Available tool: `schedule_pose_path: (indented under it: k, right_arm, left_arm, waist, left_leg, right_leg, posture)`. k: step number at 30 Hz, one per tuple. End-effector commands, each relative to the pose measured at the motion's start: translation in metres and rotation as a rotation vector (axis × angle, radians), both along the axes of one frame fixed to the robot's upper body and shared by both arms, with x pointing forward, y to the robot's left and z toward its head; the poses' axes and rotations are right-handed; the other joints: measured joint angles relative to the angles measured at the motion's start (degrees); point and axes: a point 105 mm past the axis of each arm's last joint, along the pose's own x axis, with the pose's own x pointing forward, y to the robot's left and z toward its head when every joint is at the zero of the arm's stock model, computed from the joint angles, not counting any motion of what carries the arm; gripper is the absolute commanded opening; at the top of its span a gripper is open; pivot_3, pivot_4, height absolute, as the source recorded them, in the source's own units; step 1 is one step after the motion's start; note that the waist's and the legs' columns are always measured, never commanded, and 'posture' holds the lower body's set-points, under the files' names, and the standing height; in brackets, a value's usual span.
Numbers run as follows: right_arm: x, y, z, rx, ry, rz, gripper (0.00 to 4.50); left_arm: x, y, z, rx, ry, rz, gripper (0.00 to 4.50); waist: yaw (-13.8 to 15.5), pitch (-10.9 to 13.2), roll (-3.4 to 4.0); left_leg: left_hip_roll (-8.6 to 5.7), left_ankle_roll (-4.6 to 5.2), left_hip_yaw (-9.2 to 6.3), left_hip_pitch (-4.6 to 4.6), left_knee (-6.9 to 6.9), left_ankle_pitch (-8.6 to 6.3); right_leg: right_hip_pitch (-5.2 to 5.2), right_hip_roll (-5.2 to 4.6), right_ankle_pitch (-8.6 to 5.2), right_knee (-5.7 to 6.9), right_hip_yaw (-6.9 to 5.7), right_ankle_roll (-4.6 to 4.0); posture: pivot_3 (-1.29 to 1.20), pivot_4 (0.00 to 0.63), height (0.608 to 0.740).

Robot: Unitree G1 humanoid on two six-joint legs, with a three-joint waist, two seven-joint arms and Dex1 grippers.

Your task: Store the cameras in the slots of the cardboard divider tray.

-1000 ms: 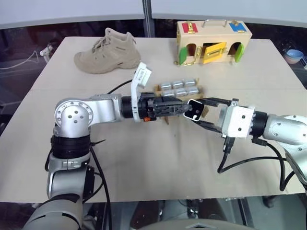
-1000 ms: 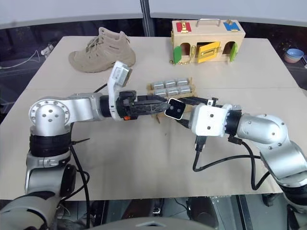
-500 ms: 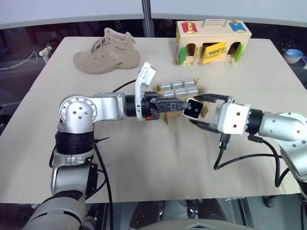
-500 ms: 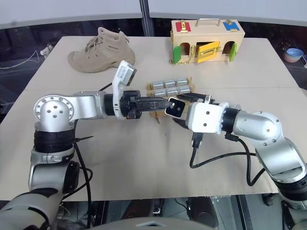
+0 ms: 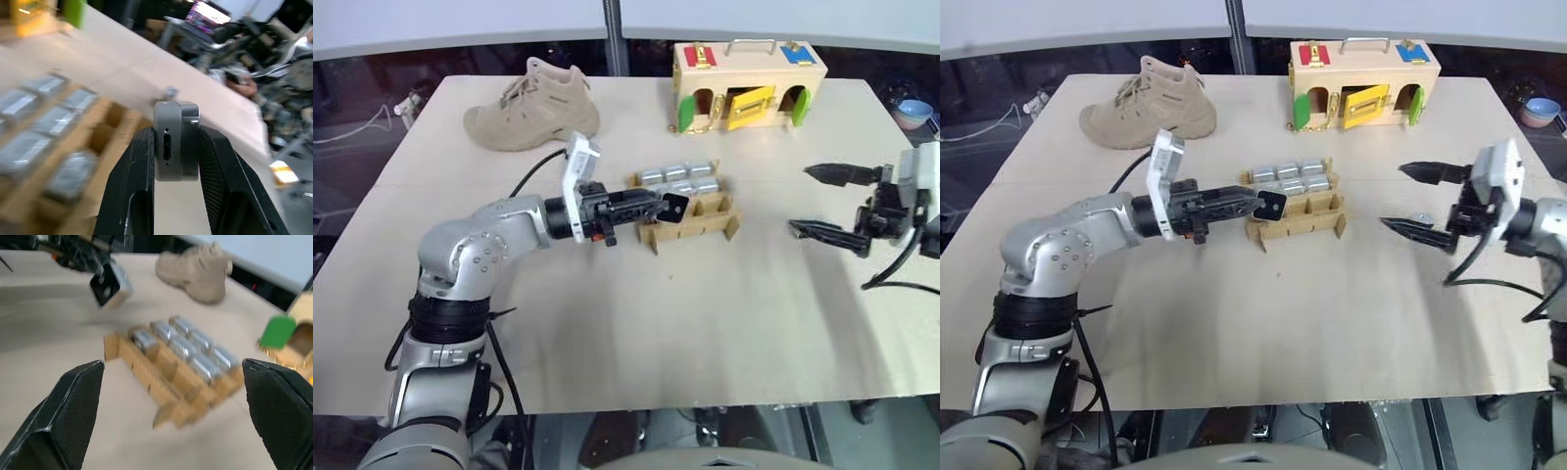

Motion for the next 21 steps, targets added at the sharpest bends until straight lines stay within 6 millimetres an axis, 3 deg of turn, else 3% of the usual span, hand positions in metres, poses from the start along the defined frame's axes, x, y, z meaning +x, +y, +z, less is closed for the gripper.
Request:
schedule_pose_path:
  k: [1,13,21]
  right_arm:
    - [-0.013,0.000,0.015,0.012,-0.062,0.053,4.48]
    - [-0.032,-0.002,0.030,0.076,-0.139,0.004,4.48]
    - [-0.040,-0.004,0.026,0.073,-0.159,-0.058,4.48]
  left_arm:
    - [0.008,-0.008,0.022,0.013,-0.135,-0.015,0.69]
    - [0.064,-0.055,0.007,0.245,-0.230,-0.113,0.69]
    - [0.075,-0.051,-0.020,0.384,-0.190,-0.168,0.69]
  waist:
    - [0.04,0.00,-0.01]
    - [0.14,0.01,-0.02]
    - [-0.16,0.01,-0.02]
  left_leg:
    - [0.00,0.00,-0.02,-0.07,0.01,0.00]
    - [-0.11,0.05,-0.10,-0.18,0.07,-0.02]
    - [-0.11,0.07,-0.03,-0.57,0.17,-0.02]
  right_leg:
    - [-0.04,-0.01,0.00,-0.01,-0.03,0.01]
    - [-0.04,-0.17,0.01,-0.06,-0.26,0.03]
    - [-0.49,-0.14,0.01,0.14,-0.24,0.03]
  posture:
    - [0.00,0.150,0.740]
    - [0.00,0.150,0.740]
    - [0.00,0.150,0.740]
